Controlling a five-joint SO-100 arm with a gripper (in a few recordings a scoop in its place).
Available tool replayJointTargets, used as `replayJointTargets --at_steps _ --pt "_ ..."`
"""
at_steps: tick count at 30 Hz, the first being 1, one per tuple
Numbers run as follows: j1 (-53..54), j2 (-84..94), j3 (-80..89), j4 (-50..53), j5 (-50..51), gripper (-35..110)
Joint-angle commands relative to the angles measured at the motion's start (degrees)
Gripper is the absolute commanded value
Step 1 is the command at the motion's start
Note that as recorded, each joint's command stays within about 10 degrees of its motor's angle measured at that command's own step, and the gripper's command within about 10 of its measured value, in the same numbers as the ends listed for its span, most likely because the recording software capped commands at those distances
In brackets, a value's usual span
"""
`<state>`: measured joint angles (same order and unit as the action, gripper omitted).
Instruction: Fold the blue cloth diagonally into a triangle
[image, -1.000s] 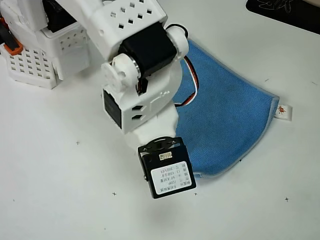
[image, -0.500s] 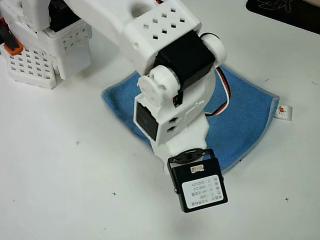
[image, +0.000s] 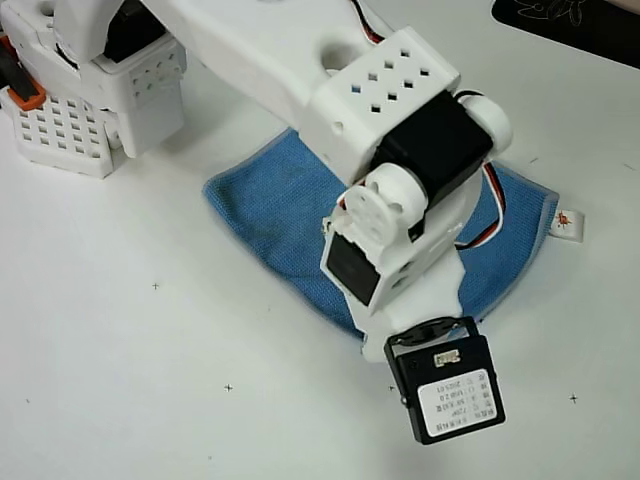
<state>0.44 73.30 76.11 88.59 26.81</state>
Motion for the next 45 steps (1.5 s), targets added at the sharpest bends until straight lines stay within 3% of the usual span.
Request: replayJointTargets --at_steps 1,12,45 --pt "0.5 1.1 -5.6 2.5 -1.1 38" --pt "2.6 -10.9 -21.3 11.3 -6.2 38" --pt "-2.1 -20.5 -34.7 11.7 -6.3 38"
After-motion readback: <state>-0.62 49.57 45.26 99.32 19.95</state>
